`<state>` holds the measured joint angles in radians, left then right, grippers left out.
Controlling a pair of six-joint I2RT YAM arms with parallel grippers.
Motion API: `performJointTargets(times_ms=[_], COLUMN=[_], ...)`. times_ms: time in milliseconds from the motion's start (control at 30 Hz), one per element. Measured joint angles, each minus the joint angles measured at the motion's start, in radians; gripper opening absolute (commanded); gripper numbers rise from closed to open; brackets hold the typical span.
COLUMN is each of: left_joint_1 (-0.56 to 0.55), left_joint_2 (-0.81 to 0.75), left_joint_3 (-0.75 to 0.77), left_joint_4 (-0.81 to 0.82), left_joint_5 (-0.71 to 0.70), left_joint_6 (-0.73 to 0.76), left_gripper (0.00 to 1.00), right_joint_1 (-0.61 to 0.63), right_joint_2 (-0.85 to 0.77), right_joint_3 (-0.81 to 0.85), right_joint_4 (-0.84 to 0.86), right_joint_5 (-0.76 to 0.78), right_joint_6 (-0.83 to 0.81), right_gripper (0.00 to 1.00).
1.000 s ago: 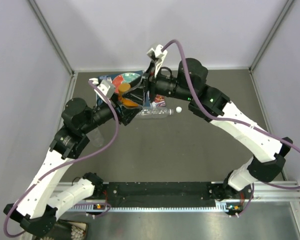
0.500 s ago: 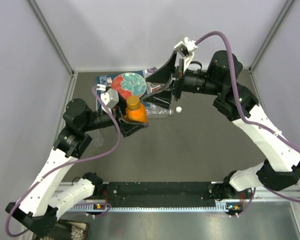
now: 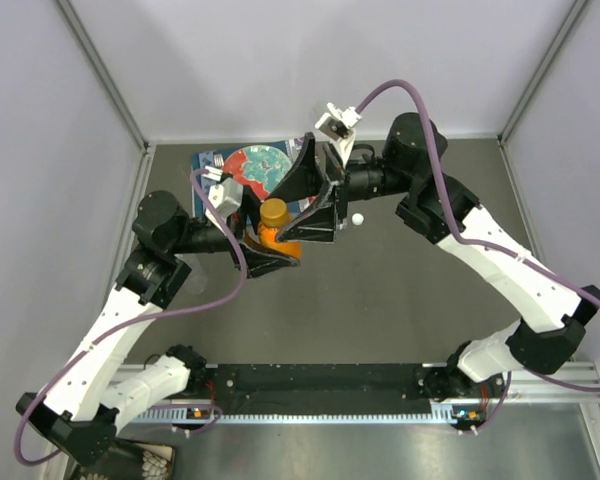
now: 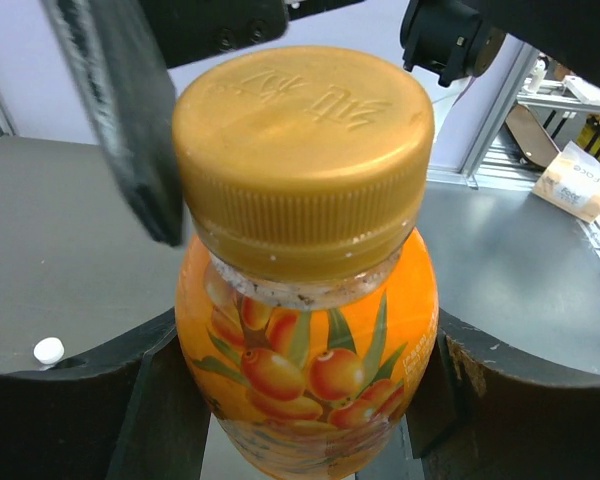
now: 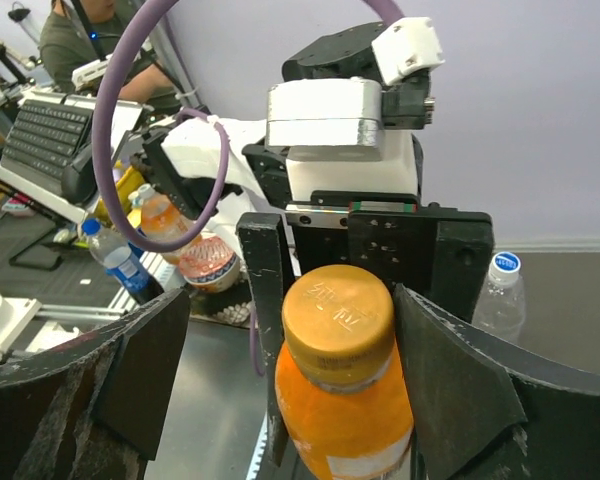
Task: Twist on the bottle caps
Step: Screw the bottle cap onto the plastic bottle, then place the plastic bottle at the center of the board.
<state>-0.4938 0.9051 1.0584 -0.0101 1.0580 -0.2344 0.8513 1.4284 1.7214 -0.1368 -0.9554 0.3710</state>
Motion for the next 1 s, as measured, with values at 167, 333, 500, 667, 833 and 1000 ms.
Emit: performJointTargets(times_ms=[167, 333, 500, 667, 833, 1000], left_joint_1=[-0.001, -0.001, -0.006, -0.006, -0.009, 0.011], left_joint_2=[0.003, 0.003, 0.001, -0.005, -0.026, -0.111], left_joint_3=[0.001, 0.004, 0.007, 0.021, 0.061, 0.069], left_joint_4=[0.006, 0.000, -0.005, -0.038, -0.160, -0.315], left_joint_5=[0.001, -0.003, -0.012, -0.060, -0.187, -0.370], left_joint_6=[0.000, 0.001, -0.001, 0.019, 0.076, 0.195], left_gripper=[0.00, 0.00, 0.00, 0.39, 0.79, 0.98], right_joint_1=[0.025, 0.037, 0.039, 0.048, 0.058, 0.038], right_joint_2=[0.019, 0.040, 0.040, 0.037, 0.031, 0.017], right_joint_3=[0.000, 0.001, 0.001, 0.008, 0.014, 0.016], right_joint_4=[0.010, 0.008, 0.002, -0.014, -0.036, -0.126], right_joint_5=[0.000, 0.021, 0.055, 0.102, 0.183, 0.252], right_joint_6=[-0.012, -0.035, -0.070, -0.109, -0.171, -0.225], right_gripper=[0.64, 0.50, 0.15, 0.13, 0.12, 0.10])
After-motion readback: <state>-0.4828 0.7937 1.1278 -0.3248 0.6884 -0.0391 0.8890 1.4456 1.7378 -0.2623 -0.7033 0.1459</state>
